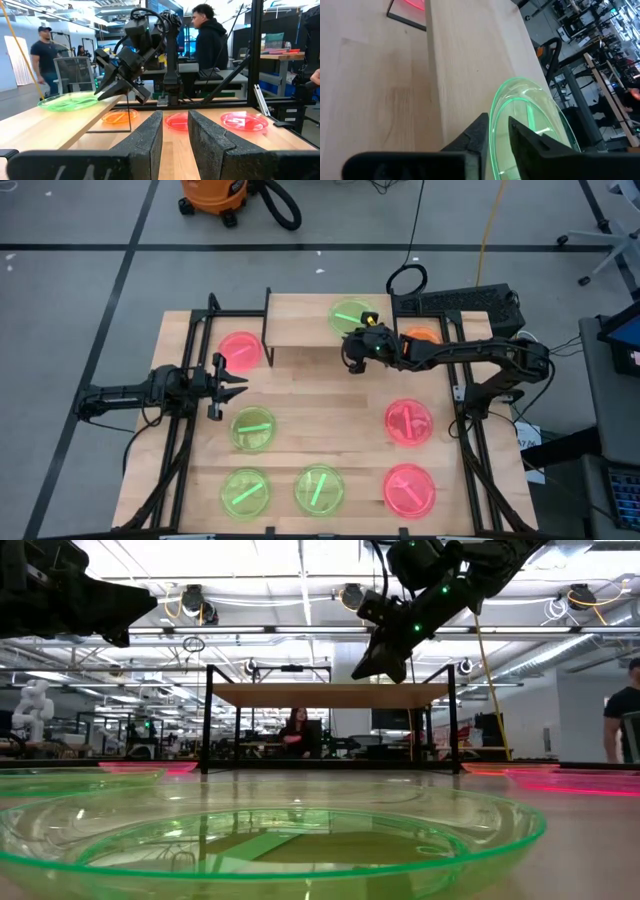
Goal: Place and stack plates onto a shelf
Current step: Stack the green plate on top of the green plate on the shelf
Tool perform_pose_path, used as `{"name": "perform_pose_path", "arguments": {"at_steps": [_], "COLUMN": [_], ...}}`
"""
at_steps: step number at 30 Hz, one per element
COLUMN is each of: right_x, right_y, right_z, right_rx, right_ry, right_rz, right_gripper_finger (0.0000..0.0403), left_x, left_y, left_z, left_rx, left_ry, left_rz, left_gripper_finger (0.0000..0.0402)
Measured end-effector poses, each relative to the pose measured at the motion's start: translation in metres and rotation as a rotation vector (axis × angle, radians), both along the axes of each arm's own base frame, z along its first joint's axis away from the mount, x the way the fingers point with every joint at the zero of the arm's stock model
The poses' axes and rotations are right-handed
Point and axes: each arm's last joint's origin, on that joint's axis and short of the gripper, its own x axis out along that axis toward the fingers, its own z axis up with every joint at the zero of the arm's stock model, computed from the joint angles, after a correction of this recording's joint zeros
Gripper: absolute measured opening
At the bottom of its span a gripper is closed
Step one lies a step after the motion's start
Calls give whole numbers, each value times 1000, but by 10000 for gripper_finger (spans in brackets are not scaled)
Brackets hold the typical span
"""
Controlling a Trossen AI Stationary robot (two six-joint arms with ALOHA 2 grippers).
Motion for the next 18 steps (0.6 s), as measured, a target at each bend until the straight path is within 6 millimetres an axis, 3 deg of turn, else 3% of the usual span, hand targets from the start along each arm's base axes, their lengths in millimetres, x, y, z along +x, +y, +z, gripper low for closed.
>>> {"name": "perform_pose_path", "arguments": {"at_steps": [9,18], "right_x": [1,-10], "right_y": [14,64], "right_z": [5,41], "right_rx": [-12,22], "right_ry": [-15,-153], "right_rz": [31,163], "right_gripper_finger": [110,110], "left_x": [0,0], "left_y": [0,0], "left_z": [0,0], "left_rx": [0,0], "left_ry": [0,0], "left_rz": [0,0], "left_gripper_finger": [99,99]}}
